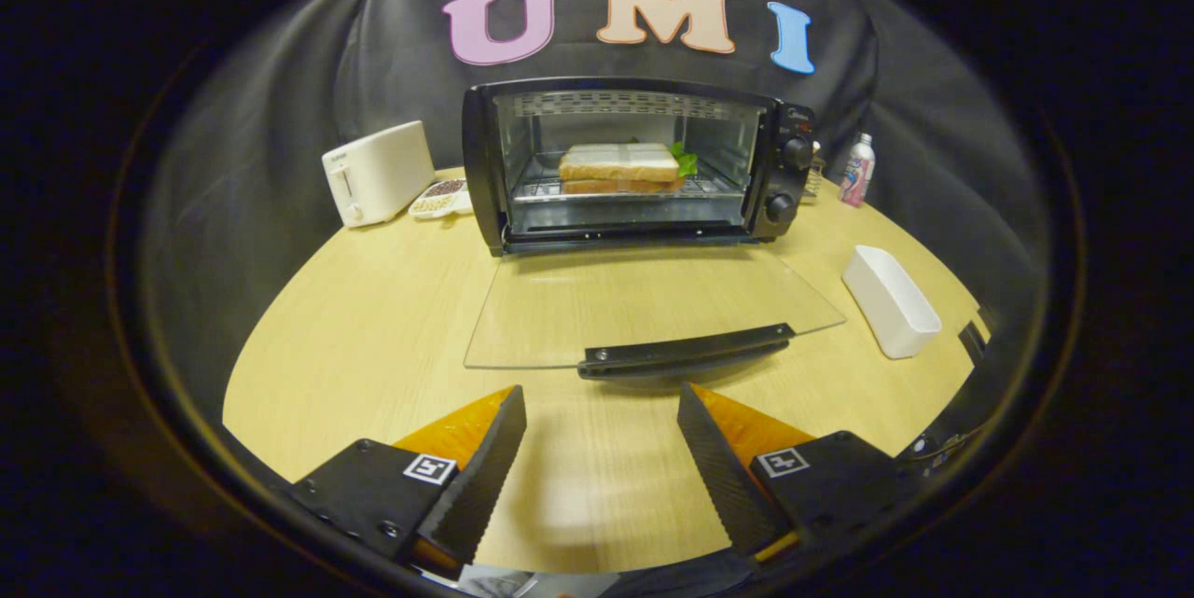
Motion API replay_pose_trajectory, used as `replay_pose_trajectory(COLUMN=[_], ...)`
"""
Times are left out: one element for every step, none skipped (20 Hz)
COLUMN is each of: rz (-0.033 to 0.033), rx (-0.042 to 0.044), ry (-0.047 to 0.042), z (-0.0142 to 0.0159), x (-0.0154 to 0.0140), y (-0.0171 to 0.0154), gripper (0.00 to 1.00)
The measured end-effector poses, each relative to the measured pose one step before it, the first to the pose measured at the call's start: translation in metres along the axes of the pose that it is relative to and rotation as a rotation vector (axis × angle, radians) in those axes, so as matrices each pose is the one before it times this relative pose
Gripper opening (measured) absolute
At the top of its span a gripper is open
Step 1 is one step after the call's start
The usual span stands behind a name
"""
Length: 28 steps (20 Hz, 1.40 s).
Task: Open the toaster oven, put the food inside, and close the toaster oven door.
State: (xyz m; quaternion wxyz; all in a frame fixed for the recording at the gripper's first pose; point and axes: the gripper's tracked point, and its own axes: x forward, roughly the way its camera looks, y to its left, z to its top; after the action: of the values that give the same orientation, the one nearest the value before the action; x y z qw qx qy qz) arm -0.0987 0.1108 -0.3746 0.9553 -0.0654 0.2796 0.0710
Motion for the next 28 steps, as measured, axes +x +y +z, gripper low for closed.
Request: replay_pose_trajectory(rz=[0.00424,0.00425,0.00595,-0.00009,-0.01225,-0.01221,0.00397,0.00416,0.00404,0.00294,0.00332,0.00170,-0.00796,0.00016,0.00058,0.00028,-0.00466,-0.00326,-0.00283,0.00260,0.00070,-0.00043,0.00056,0.01017,0.01288,0.01156,0.01062,0.00959], rx=[-0.00591,-0.00419,-0.00517,-0.00902,-0.01047,-0.00989,-0.00108,0.00331,0.00137,0.00473,0.00433,-0.00853,-0.01061,-0.00898,-0.00064,-0.00047,0.00457,0.00884,0.00288,-0.00251,-0.00172,0.00600,0.01030,0.01470,0.01814,0.01541,0.01989,0.02130], ry=[-0.00103,-0.00068,-0.00070,0.00347,0.00123,0.00033,0.00115,-0.00767,-0.01265,-0.01686,-0.01544,-0.01597,-0.02816,-0.01127,-0.02623,-0.03372,-0.03558,-0.02409,-0.02740,-0.01816,-0.01552,-0.01838,-0.01627,-0.01543,-0.02502,-0.01328,-0.01964,-0.01153], z=[-0.00065,0.00144,0.00041,0.00100,-0.00008,0.00120,-0.00073,0.00279,0.00320,0.00564,0.00442,0.00664,0.00899,0.00751,0.00897,0.01146,0.01217,0.01208,0.01155,0.00963,0.00723,0.00892,0.00704,0.00852,0.00968,0.00769,0.00705,0.00774], x=[0.00239,0.00225,0.00387,0.00252,0.00278,-0.00031,-0.00140,-0.00100,-0.00278,-0.00245,-0.00272,-0.00211,-0.00231,-0.00226,-0.00094,-0.00118,-0.00169,-0.00031,0.00071,0.00332,0.00405,0.00311,0.00279,0.00338,0.00459,0.00452,0.00626,0.00659], y=[0.00213,0.00185,0.00103,-0.00044,-0.00412,-0.00369,-0.00135,0.00077,0.00012,-0.00066,0.00054,-0.00022,-0.00301,-0.00196,-0.00014,-0.00080,-0.00279,-0.00257,-0.00067,-0.00187,-0.00258,-0.00270,-0.00271,-0.00088,0.00152,0.00064,0.00024,0.00038], gripper=[1.00,1.00,1.00,1.00,1.00,1.00,1.00,0.98,0.98,0.98,0.98,0.98,0.98,0.98,0.98,0.98,0.98,0.98,0.98,0.98,0.98,0.98,0.98,0.98,0.98,0.98,0.98,0.98])
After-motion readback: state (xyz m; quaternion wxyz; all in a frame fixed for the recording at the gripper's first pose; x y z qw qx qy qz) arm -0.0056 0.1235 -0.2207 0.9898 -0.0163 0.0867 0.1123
